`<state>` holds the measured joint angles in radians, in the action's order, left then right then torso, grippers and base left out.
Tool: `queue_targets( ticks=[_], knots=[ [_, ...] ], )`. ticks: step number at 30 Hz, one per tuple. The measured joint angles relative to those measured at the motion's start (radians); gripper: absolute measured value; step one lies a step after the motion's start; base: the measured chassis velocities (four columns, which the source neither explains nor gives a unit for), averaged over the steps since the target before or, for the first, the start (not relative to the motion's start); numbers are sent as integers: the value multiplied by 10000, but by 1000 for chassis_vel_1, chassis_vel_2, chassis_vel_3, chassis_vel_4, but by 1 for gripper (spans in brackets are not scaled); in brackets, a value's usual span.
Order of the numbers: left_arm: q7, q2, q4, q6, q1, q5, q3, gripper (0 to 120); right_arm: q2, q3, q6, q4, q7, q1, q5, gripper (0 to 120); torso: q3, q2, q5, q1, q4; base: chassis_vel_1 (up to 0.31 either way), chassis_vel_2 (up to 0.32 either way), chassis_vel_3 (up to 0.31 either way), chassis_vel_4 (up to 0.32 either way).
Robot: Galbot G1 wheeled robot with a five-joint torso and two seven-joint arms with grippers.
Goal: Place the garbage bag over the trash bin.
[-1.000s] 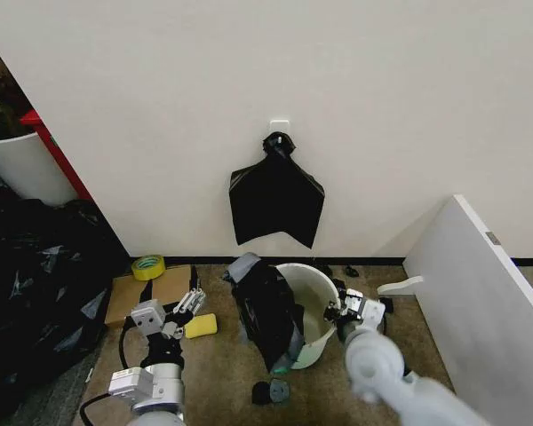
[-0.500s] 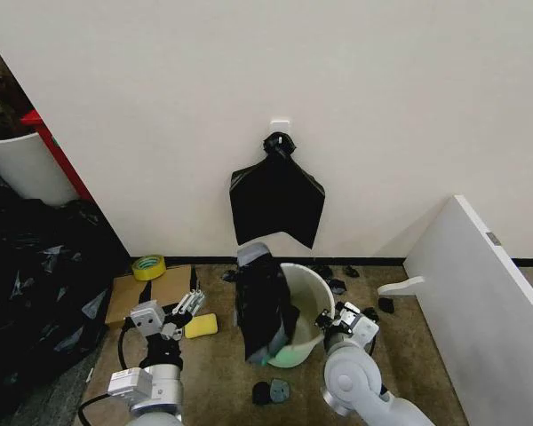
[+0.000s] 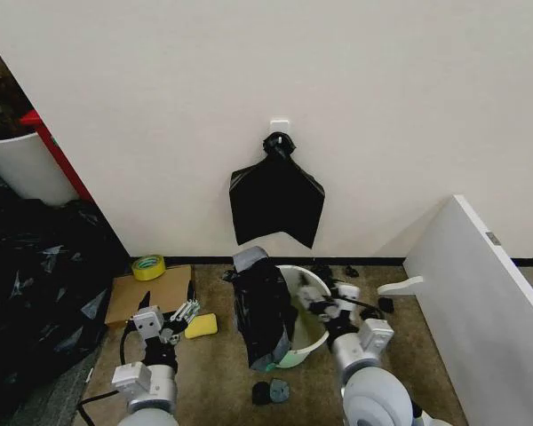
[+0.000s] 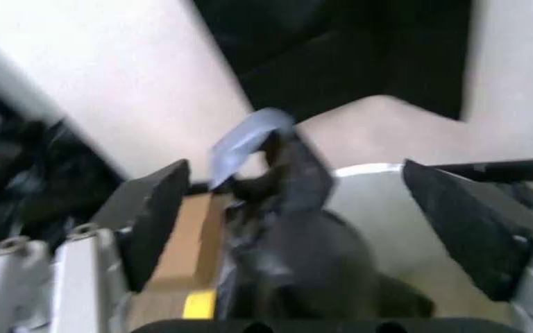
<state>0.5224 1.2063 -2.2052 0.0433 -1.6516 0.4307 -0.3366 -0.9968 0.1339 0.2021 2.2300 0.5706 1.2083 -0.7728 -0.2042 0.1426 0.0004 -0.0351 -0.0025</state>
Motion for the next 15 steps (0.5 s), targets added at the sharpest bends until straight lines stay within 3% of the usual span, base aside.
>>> queue_targets(
  ticks=[2, 5, 9, 12, 15],
  knots=[
    [24, -12, -53, -57, -13, 41, -94, 100, -41, 144, 644, -160, -220, -374, 235, 94, 0, 0, 1, 0, 0, 0, 0, 0, 0],
    [41, -26, -99, -73, -55, 44, -144, 100, -130, 214, 1077, -418, -270, -597, 392, 92, -1, 0, 3, 0, 0, 0, 0, 0, 0],
    [64, -37, -130, -76, -98, 26, -193, 100, -308, 290, 2024, -626, 249, -766, -83, 73, 0, 0, 2, 0, -1, 0, 0, 0, 0],
    [66, -30, -130, -85, -87, 9, -181, 100, -351, 292, 2276, -653, 425, -759, -297, 68, 0, 0, 2, 0, -2, 0, 0, 0, 0],
    [66, -11, -131, -122, -50, -37, -78, 100, -434, 242, 2574, -625, 633, -719, -841, 54, 0, 0, 1, 0, -2, 0, 0, 0, 0]
  ],
)
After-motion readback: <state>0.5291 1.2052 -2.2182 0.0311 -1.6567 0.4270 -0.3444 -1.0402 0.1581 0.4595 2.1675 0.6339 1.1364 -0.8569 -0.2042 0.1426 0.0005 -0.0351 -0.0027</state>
